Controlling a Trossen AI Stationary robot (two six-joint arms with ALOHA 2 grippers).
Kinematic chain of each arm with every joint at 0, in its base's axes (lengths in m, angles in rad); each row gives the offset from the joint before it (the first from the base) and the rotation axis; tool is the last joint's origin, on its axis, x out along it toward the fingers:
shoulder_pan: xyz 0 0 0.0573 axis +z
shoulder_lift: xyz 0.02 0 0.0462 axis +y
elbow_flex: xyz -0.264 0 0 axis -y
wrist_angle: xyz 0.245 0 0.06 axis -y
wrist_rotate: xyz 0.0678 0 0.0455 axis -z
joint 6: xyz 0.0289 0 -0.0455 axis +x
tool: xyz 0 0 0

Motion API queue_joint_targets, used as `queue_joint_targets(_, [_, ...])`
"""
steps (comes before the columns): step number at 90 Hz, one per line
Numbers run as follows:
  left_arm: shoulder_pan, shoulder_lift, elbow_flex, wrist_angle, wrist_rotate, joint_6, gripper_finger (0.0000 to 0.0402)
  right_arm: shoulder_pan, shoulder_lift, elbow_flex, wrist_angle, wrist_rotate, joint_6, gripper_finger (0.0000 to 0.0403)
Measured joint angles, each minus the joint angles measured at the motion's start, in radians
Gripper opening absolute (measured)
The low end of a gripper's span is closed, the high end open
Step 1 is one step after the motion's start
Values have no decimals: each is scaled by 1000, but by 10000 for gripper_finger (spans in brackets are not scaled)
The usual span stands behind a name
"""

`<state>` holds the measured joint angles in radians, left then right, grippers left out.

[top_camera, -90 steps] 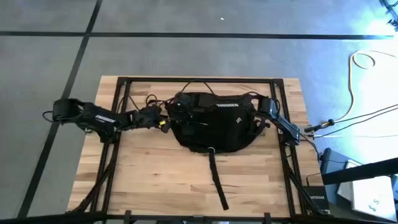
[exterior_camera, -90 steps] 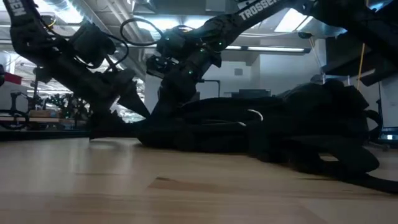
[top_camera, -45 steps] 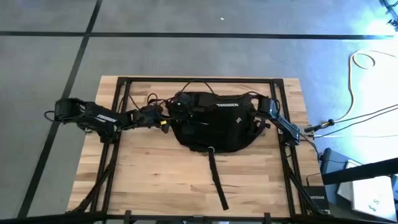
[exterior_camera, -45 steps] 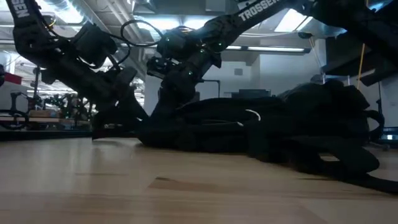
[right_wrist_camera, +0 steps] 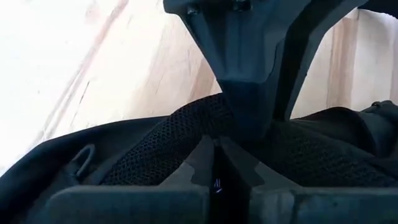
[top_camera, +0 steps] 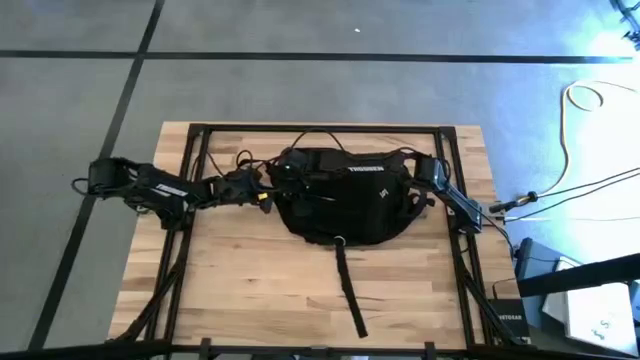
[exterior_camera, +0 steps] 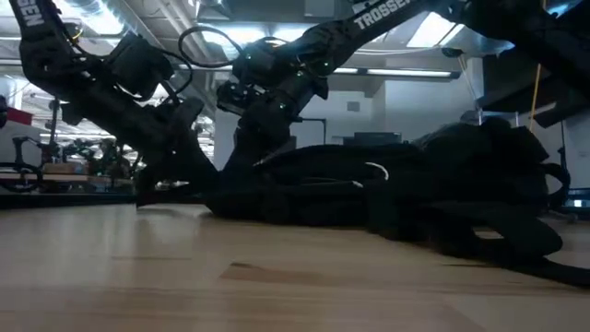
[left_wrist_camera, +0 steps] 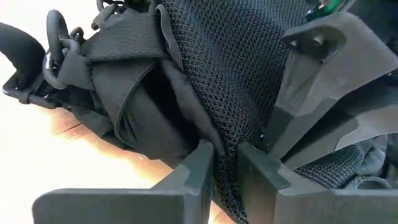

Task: Unpack backpack
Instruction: Close the black bag

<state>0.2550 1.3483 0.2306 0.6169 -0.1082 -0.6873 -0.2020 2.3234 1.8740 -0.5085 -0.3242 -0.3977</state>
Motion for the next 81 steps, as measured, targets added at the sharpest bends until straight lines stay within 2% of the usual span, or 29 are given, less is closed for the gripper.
queue_joint_targets(18, [-15, 19, 0, 12, 16, 2, 49, 0, 0, 0, 3, -3, -3, 0])
queue_joint_targets(52, [-39, 70, 0, 83, -48, -14, 54, 2, -30, -2, -2, -3, -4, 0])
queue_joint_targets(64, [-39, 70, 0, 79, -55, -22, 89, 2, -32, -2, -3, -2, -8, 0])
queue_joint_targets(81, [-40, 70, 0, 76, -49, -19, 169, 7, -33, -2, -31, 3, -22, 0])
